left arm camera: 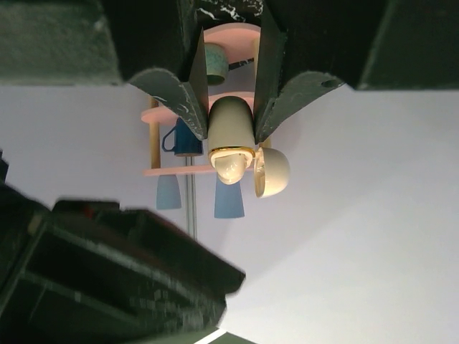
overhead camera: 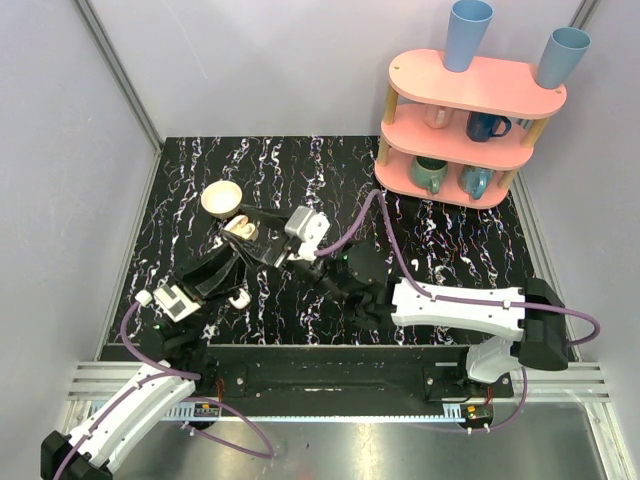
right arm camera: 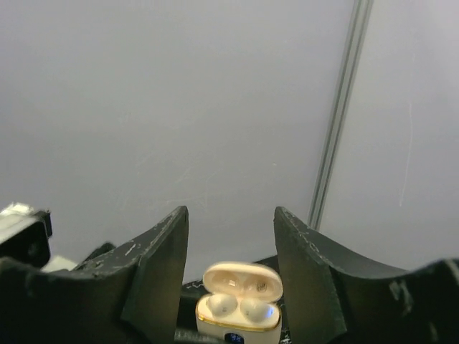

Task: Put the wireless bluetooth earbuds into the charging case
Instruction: Close the charging case with the earbuds, then place the charging case with the earbuds at the center of the board, then pick up the charging case from the center of the board.

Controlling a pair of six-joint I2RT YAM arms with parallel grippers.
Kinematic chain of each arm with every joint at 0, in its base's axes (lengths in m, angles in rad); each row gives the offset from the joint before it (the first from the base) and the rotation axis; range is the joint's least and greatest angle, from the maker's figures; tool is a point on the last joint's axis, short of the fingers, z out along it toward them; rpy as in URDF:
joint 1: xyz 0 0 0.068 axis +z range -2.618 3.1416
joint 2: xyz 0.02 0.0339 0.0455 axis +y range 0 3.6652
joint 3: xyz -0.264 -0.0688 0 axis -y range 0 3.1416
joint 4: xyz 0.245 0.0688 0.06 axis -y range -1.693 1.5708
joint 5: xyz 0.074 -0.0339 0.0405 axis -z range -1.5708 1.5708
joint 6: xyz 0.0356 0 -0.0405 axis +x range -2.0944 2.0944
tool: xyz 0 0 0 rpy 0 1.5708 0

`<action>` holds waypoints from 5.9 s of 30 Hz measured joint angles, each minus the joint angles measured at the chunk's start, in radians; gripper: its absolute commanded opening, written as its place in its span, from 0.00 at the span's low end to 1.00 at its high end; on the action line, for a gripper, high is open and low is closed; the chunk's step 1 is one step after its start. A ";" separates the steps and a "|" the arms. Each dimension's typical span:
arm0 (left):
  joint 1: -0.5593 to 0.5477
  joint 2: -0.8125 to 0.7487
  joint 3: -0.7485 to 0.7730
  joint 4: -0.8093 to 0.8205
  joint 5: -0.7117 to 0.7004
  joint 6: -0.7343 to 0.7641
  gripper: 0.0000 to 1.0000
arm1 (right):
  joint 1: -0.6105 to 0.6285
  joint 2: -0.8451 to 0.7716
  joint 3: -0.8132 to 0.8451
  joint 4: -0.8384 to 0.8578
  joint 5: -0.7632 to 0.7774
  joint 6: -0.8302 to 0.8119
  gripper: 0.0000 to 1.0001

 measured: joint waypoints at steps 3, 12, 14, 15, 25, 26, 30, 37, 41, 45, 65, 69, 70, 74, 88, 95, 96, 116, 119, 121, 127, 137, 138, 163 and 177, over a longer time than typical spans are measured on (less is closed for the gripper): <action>0.000 -0.014 0.000 -0.064 0.023 0.026 0.00 | 0.000 -0.018 0.055 -0.076 0.039 0.001 0.60; 0.000 -0.013 0.009 -0.222 0.175 0.113 0.00 | -0.071 -0.040 0.338 -0.597 0.147 0.151 0.63; 0.000 -0.007 0.014 -0.224 0.203 0.116 0.00 | -0.132 -0.043 0.379 -0.730 0.121 0.224 0.63; 0.000 -0.003 0.018 -0.224 0.220 0.117 0.00 | -0.163 -0.047 0.388 -0.786 0.110 0.258 0.64; 0.000 0.027 0.056 -0.225 0.319 0.119 0.00 | -0.301 -0.044 0.407 -1.118 -0.065 0.461 0.65; 0.000 0.027 0.058 -0.225 0.326 0.120 0.00 | -0.307 -0.037 0.417 -1.134 -0.085 0.473 0.65; 0.000 0.031 0.060 -0.225 0.349 0.119 0.00 | -0.316 -0.014 0.445 -1.176 -0.126 0.498 0.66; 0.000 0.032 0.062 -0.227 0.378 0.119 0.00 | -0.320 0.028 0.488 -1.230 -0.166 0.515 0.66; 0.000 0.039 0.066 -0.228 0.382 0.119 0.00 | -0.321 0.049 0.488 -1.257 -0.182 0.522 0.66; 0.000 0.053 0.070 -0.223 0.382 0.119 0.00 | -0.321 0.071 0.494 -1.282 -0.215 0.526 0.66; 0.000 0.164 0.095 -0.213 0.280 0.067 0.00 | -0.324 0.028 0.449 -1.338 -0.077 0.525 0.84; 0.000 0.216 0.130 -0.280 0.208 -0.009 0.00 | -0.392 -0.033 0.371 -1.313 0.054 0.536 0.87; 0.000 0.230 0.134 -0.292 0.193 -0.031 0.00 | -0.418 -0.055 0.345 -1.305 0.074 0.542 0.87; 0.000 0.311 0.137 -0.359 0.118 -0.174 0.00 | -0.522 -0.160 0.220 -1.267 0.126 0.571 0.88; 0.013 0.862 0.230 -0.329 0.113 -0.588 0.00 | -0.572 -0.312 -0.020 -1.233 0.106 0.666 0.88; 0.027 1.136 0.271 -0.154 0.127 -0.770 0.00 | -0.622 -0.330 -0.075 -1.244 0.096 0.716 0.89; 0.032 1.176 0.279 -0.119 0.137 -0.794 0.00 | -0.631 -0.332 -0.085 -1.249 0.094 0.720 0.89; 0.097 1.574 0.342 0.135 0.148 -0.996 0.12 | -0.661 -0.333 -0.142 -1.268 0.042 0.746 0.90; 0.106 1.576 0.342 0.147 0.140 -0.997 0.13 | -0.661 -0.333 -0.142 -1.268 0.035 0.746 0.89; 0.112 1.577 0.342 0.155 0.140 -0.998 0.18 | -0.661 -0.333 -0.141 -1.268 0.026 0.746 0.90; 0.124 1.619 0.342 0.178 0.141 -1.020 0.25 | -0.661 -0.333 -0.142 -1.267 0.016 0.744 0.90; 0.129 1.609 0.340 0.118 0.140 -0.996 0.39 | -0.661 -0.335 -0.143 -1.255 -0.009 0.742 0.90; 0.129 1.597 0.341 0.101 0.140 -0.988 0.45 | -0.661 -0.335 -0.143 -1.255 -0.010 0.742 0.90; 0.138 1.201 0.318 -0.333 -0.006 -0.704 0.55 | -0.662 -0.346 -0.165 -1.225 -0.042 0.733 0.90; 0.234 0.440 0.322 -0.851 -0.266 -0.413 0.83 | -0.663 -0.158 -0.189 -1.013 -0.449 0.549 0.93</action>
